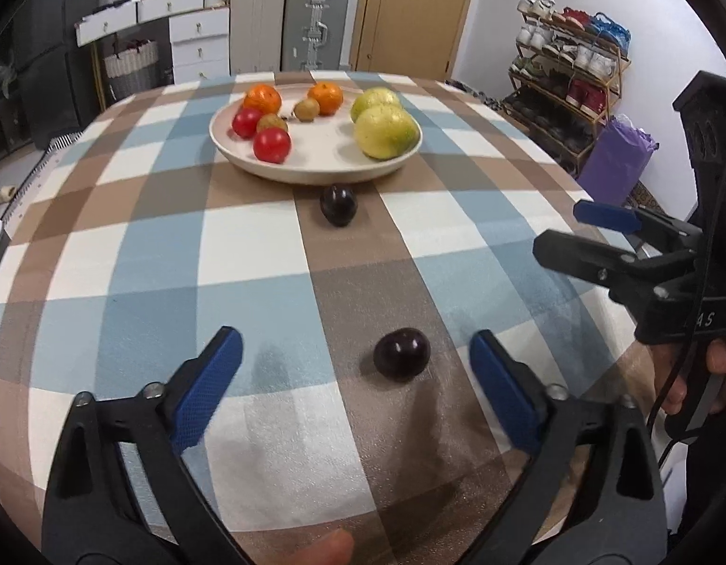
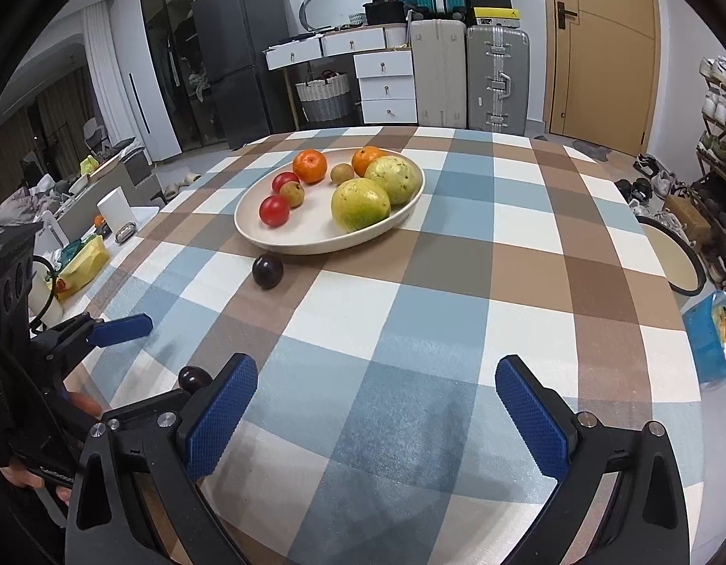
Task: Organize fruits
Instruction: 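Withdraw both tools and grasp a dark plum with the left tool, then lift the plum with the left tool while the right tool grasps the other dark plum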
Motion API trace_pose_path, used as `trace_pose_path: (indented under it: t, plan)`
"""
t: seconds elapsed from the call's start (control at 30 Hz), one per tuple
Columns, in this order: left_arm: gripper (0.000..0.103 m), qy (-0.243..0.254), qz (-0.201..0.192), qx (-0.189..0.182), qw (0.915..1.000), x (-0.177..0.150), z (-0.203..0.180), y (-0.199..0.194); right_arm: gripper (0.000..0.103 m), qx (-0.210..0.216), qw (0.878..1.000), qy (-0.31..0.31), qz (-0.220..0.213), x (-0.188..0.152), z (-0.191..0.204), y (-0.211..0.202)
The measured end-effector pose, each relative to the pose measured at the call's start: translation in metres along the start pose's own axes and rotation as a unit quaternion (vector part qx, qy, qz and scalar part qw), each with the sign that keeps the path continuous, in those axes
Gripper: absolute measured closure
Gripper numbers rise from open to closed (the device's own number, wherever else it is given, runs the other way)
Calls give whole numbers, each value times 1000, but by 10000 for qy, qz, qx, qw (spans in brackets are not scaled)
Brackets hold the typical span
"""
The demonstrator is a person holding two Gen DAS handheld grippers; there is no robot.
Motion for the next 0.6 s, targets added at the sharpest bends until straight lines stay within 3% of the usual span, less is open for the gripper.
trace_pose_path:
  t: [0.07,0.27,0.4,0.5,0.6]
  plan:
    - [26,2,154,-50,9999,-4,-1,5,0,-19,10000,5,29,-1,-1,0]
    - [36,180,185,-196,9995,-7,-10,7,0,-15,9999,-22,122,-4,3,5]
    - [54,307,192,-305,9989,-7,-17,6,0,2,9999,-62,141,-5,5,5]
    - [73,389,202,-436,9981,-8,-23,5,0,4,9998,-74,165,-6,5,5]
    - [77,461,125,-475,9977,-7,-26,2,0,-9,9998,-43,170,-6,4,5]
Point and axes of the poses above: each gripper's, at about its wrist camera, not at the fingertips, and y roughly the way its jaws point, z to its left, x to its top, the point moved 7 cm from there along y, roughly the way its jaws point, and after that the axes turned 14 degrees about -z, right-handed, at the moved point
